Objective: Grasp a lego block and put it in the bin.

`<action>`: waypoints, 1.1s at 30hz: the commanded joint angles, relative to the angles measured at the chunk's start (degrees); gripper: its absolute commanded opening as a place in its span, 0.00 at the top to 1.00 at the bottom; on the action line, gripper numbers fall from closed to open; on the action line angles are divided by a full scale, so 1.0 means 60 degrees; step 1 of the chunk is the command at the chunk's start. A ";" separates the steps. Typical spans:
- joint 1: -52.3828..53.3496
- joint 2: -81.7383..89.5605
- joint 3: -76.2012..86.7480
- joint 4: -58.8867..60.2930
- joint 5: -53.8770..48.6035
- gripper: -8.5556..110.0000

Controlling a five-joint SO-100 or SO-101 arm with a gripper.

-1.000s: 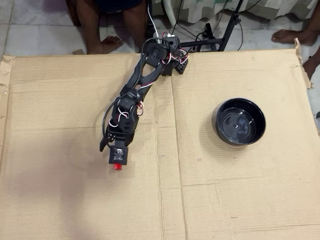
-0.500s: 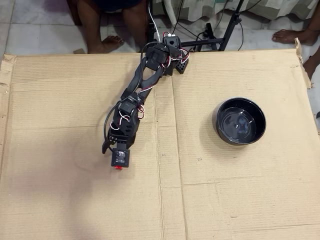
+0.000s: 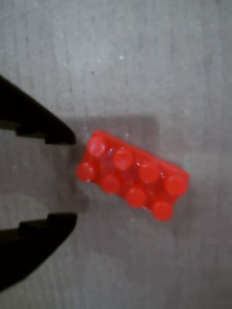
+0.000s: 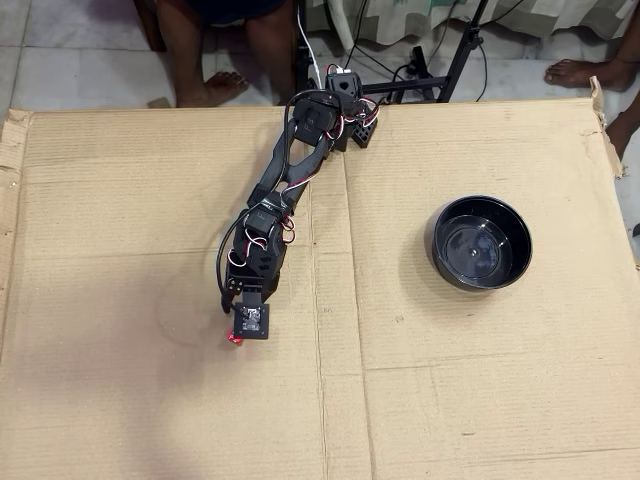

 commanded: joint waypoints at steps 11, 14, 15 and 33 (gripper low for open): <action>-0.0073 0.1245 -0.0322 0.0308 -0.0205 0.77; -0.0146 0.1245 -0.0366 0.0205 -0.0205 0.75; -0.0220 0.1245 -0.0439 0.0190 -0.0088 0.73; -0.0908 0.0732 -0.0381 -0.0791 0.3970 0.58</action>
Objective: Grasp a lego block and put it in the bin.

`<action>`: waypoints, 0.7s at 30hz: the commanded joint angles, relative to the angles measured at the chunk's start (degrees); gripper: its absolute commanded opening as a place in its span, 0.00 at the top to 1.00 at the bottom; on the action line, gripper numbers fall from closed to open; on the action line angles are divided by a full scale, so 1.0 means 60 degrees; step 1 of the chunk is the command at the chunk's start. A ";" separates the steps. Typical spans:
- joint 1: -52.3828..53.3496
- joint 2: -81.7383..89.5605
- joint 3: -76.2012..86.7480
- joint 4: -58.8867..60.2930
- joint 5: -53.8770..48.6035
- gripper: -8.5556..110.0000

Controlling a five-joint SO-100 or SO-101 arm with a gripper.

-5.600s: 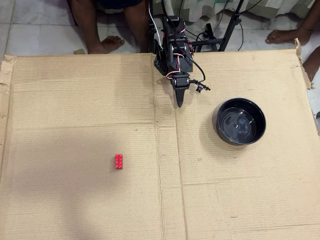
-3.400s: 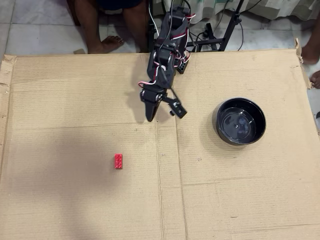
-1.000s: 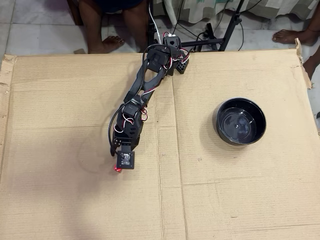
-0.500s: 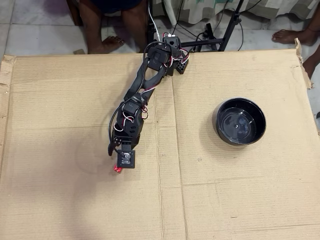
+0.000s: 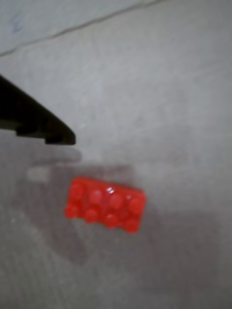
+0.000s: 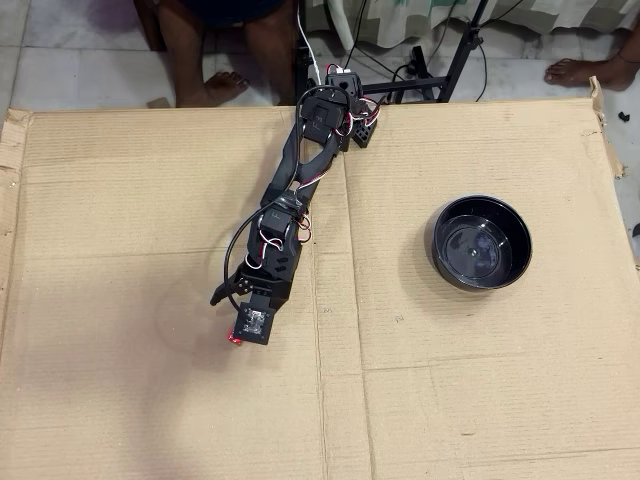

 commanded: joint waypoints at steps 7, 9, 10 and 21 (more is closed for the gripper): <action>0.0029 -0.0791 -0.0439 -0.1553 0.0425 0.58; 0.0059 -0.0908 -0.0337 -0.1538 0.0454 0.58; 0.0059 -0.0967 -0.0322 -0.1523 0.0513 0.58; 0.0190 -0.1348 -0.0293 -0.1523 0.0483 0.75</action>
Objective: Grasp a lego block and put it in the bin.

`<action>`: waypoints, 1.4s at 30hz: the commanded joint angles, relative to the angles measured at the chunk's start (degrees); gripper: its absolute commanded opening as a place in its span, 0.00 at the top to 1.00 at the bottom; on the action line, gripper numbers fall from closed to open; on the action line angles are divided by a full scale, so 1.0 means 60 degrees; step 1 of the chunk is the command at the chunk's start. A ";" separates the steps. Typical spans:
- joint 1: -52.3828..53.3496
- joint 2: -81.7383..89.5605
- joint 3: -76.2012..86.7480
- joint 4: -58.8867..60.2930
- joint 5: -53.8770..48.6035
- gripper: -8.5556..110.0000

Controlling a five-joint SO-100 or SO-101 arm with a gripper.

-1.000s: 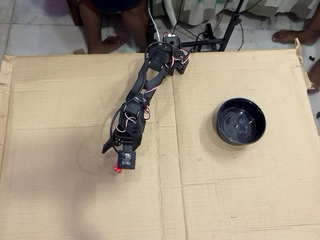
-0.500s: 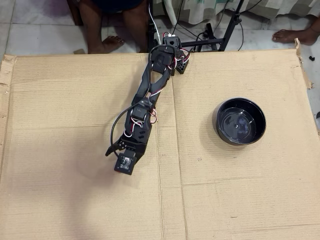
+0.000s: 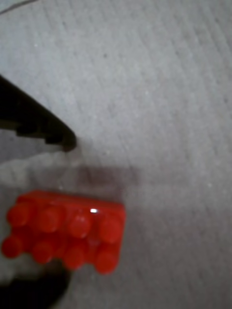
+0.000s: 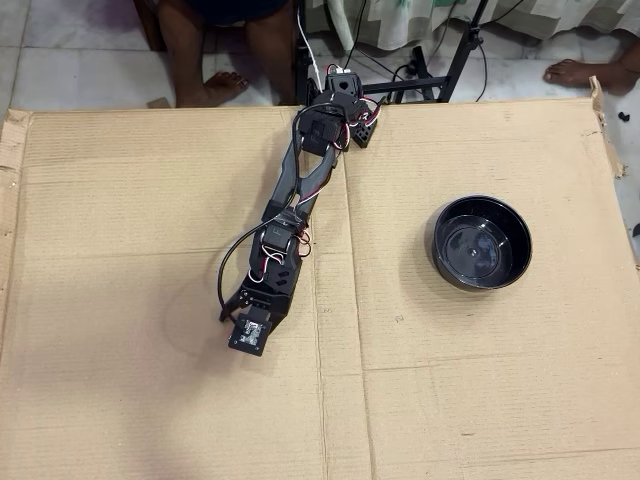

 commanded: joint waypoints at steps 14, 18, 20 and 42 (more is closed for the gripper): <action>0.0088 0.0703 -0.0205 -0.0073 -0.0044 0.87; -0.0161 0.1729 0.0029 0.0791 0.0000 0.87; -0.0366 0.2373 0.0044 0.1553 0.0059 0.87; -0.4644 0.8291 0.2212 0.6563 0.0088 0.87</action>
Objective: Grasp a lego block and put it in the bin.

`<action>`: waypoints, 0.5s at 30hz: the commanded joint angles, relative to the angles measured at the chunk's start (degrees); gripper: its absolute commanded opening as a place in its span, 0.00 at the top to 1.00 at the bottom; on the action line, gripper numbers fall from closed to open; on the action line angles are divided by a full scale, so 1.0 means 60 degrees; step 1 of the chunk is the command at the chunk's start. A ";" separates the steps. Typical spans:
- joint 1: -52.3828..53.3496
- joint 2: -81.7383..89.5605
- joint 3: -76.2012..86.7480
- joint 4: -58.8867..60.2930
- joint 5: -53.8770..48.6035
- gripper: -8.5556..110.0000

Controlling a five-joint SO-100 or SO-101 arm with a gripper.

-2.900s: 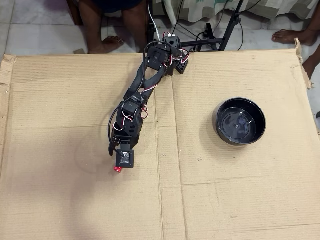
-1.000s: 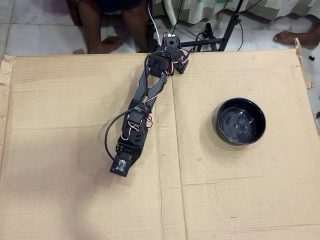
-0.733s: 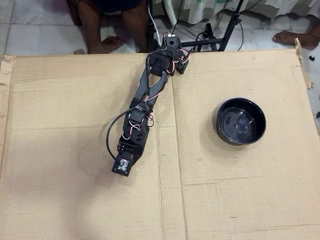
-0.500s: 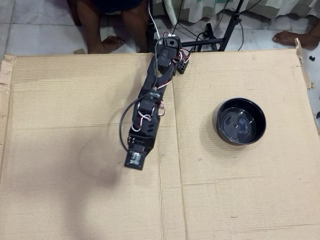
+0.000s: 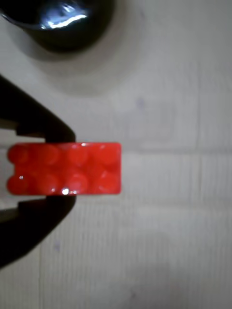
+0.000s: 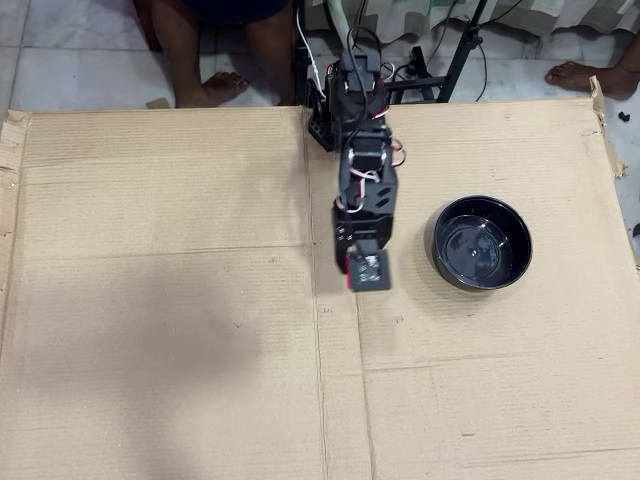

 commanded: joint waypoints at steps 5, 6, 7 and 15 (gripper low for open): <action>-0.1875 0.2373 0.1919 -0.0088 0.0073 0.87; -0.2212 0.2637 0.2212 -0.0117 0.0073 0.87; -0.2534 0.2871 0.2446 -0.0117 0.0073 0.87; -0.4834 0.3721 0.4131 -0.1318 0.0088 0.87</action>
